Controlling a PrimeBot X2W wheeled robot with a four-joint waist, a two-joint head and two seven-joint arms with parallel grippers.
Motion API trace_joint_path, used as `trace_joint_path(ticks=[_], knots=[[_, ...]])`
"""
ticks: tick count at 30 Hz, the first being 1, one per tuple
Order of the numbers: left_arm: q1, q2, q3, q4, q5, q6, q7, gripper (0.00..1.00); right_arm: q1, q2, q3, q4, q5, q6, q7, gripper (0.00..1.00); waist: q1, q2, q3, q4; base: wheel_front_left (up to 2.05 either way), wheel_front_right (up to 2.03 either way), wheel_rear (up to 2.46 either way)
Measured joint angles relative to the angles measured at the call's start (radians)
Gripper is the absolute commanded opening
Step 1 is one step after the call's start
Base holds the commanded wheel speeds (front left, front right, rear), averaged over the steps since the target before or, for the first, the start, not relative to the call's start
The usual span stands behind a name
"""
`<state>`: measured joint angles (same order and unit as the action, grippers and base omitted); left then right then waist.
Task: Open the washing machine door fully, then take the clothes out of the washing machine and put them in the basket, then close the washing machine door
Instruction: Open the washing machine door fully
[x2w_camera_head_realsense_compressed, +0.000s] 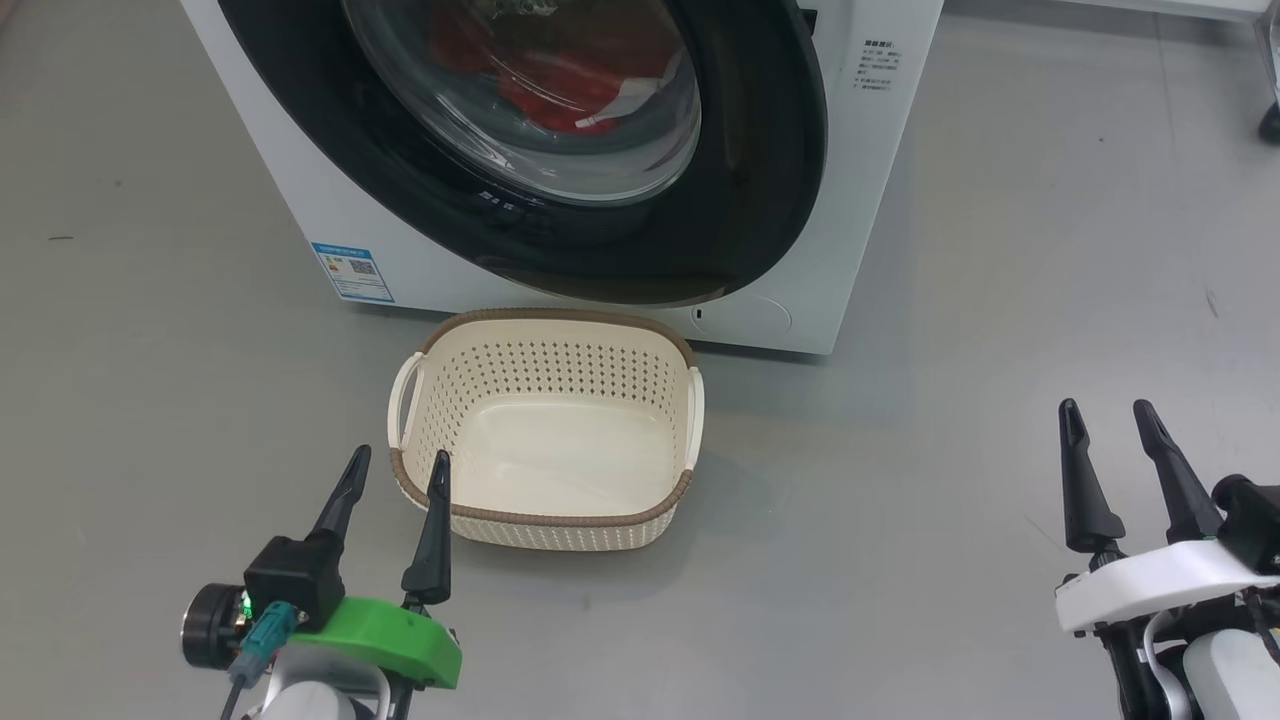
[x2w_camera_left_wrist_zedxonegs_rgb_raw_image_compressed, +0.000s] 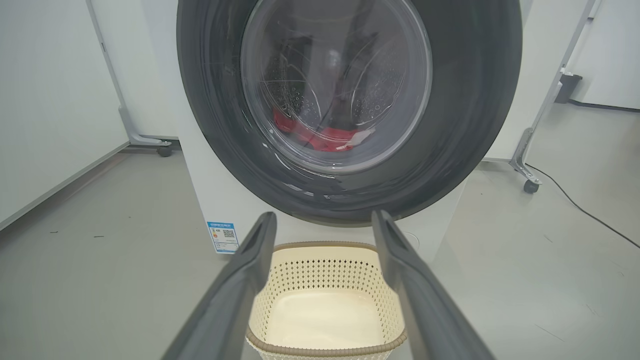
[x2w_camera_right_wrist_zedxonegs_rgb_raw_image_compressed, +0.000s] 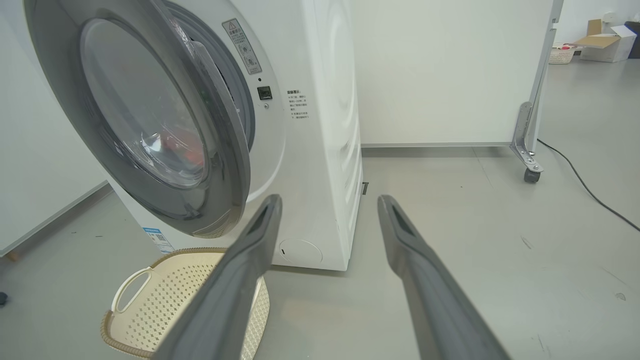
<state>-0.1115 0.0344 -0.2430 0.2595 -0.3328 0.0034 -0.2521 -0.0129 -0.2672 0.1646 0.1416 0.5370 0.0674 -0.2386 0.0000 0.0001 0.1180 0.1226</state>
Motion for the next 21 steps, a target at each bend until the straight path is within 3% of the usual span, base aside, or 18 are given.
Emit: trace_joint_path(ticks=[8, 17, 21], knots=[[0.000, 0.000, -0.014, -0.014, 0.000, 0.000, 0.000, 1.00, -0.041, -0.035, -0.003, -0.029, 0.006, 0.002, 0.032, 1.00, 0.0000, 0.0000, 0.032, 0.005, 0.00, 0.00, 0.00], [-0.011, 0.000, -0.057, -0.016, -0.001, -0.009, 0.000, 1.00, -0.193, -0.101, 0.003, -0.038, -0.013, 0.014, 0.116, 1.00, 0.0000, 0.0000, 0.093, 0.024, 0.00, 0.00, 0.00], [-0.035, 0.000, -0.078, -0.026, -0.001, -0.010, 0.000, 1.00, -0.277, -0.103, -0.006, -0.039, 0.013, 0.020, 0.151, 1.00, 0.0000, 0.0000, 0.122, 0.037, 0.00, 0.00, 0.00]])
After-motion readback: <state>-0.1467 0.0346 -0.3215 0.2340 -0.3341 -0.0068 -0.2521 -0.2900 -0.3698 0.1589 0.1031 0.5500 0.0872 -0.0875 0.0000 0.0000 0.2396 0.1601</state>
